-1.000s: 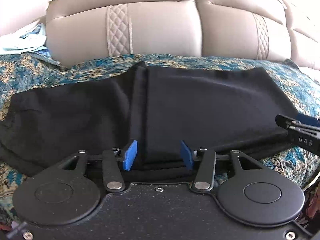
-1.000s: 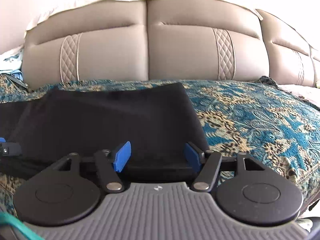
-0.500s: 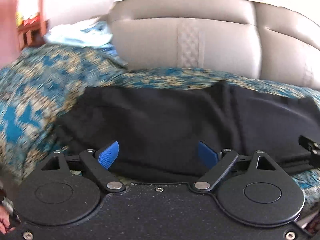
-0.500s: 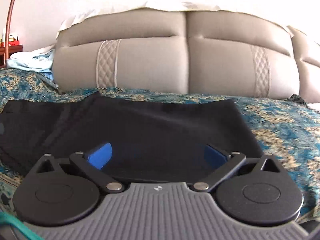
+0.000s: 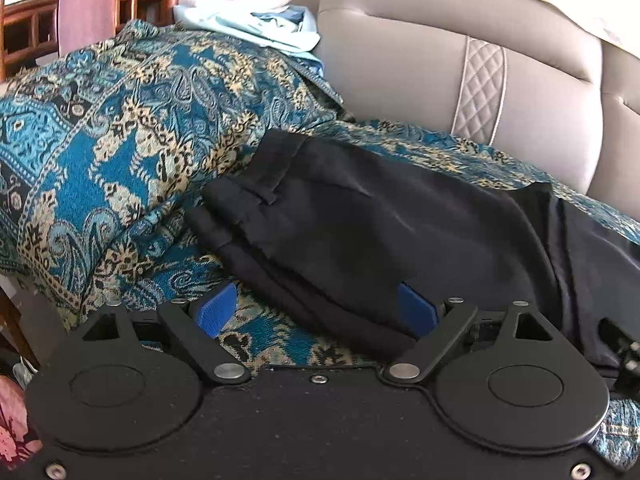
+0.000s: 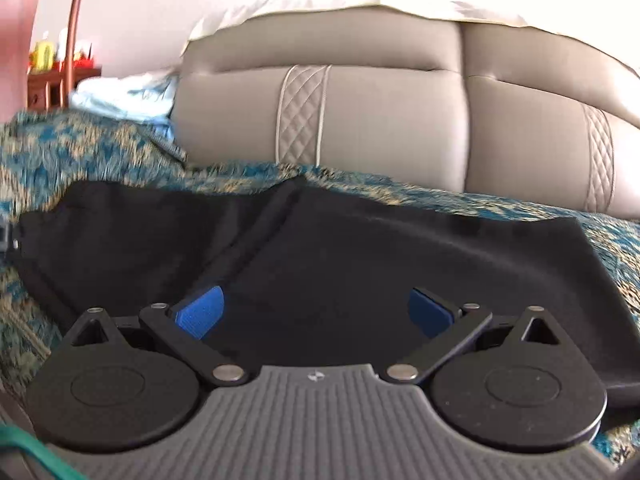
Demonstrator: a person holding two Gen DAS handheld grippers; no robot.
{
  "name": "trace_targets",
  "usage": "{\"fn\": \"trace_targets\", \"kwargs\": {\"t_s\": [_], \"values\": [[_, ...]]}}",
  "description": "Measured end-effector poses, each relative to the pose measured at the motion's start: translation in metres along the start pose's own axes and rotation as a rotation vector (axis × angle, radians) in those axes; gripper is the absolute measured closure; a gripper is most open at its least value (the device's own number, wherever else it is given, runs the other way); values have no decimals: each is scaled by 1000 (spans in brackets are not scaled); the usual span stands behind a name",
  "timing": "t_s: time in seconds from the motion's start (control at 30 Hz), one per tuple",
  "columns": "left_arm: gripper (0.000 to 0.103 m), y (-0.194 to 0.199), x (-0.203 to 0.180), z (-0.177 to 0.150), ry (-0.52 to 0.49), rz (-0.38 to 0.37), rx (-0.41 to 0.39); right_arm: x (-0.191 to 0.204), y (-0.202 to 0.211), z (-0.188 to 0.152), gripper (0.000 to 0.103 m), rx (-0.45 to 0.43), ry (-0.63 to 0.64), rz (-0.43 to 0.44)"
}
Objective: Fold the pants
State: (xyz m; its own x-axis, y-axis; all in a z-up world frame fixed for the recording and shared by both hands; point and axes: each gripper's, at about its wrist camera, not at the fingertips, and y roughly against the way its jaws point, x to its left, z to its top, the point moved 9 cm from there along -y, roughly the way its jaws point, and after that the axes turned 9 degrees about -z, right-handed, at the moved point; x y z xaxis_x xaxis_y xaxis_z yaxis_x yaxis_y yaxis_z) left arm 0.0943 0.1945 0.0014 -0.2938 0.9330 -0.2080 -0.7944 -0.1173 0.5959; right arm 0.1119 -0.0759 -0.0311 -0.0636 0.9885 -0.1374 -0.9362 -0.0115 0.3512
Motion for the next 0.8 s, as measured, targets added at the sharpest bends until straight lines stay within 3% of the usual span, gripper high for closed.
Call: {"fn": "trace_targets", "kwargs": {"t_s": [0.1,0.23,0.53,0.8], "values": [[16,-4,4,-1,16,5,3,12,-8,-9,0,31,46,-15],[16,-7,15,1,73,15,1,10,-8,-14,0,10,0,-37],[9,-28,44,6,224,-31,6,7,-8,-16,0,3,12,-36],[9,-44,53,19,233,-11,-13,9,-10,-15,0,-5,20,-32]]}}
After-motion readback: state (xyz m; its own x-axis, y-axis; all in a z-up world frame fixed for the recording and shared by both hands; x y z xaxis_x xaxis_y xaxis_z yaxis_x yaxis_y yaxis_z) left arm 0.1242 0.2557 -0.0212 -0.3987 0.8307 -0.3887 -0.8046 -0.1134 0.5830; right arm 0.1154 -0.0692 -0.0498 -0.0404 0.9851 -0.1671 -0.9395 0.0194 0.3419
